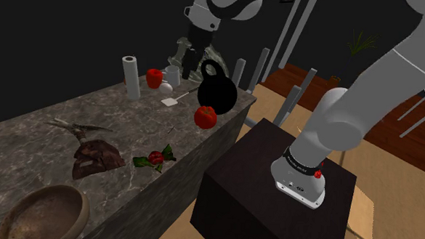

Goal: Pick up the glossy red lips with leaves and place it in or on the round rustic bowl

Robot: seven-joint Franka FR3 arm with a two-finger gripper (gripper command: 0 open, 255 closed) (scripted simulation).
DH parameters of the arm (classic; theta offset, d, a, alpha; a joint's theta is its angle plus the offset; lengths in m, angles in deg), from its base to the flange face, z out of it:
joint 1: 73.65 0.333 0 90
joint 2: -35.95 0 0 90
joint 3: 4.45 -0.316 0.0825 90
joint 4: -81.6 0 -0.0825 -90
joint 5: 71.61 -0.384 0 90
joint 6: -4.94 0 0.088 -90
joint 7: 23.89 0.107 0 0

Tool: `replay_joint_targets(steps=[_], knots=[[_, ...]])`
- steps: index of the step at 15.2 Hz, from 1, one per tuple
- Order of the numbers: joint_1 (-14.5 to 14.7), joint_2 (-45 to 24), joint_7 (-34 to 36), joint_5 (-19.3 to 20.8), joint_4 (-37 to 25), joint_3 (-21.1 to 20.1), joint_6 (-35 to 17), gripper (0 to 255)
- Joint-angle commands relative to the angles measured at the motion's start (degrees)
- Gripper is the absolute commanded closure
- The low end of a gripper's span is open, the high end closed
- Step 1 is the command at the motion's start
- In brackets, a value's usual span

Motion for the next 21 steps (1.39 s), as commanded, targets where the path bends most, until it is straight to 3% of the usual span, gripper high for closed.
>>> replay_joint_targets(steps=[1,11,21], knots=[[1.2,-3.9,-2.1,-0.7,-0.7,-0.7,-2.4,0],[5.5,-21.6,-11.8,-2.3,-7.0,-4.6,-9.9,0],[9.4,-37.7,-18.2,-0.5,-14.6,-8.3,-14.8,0]])
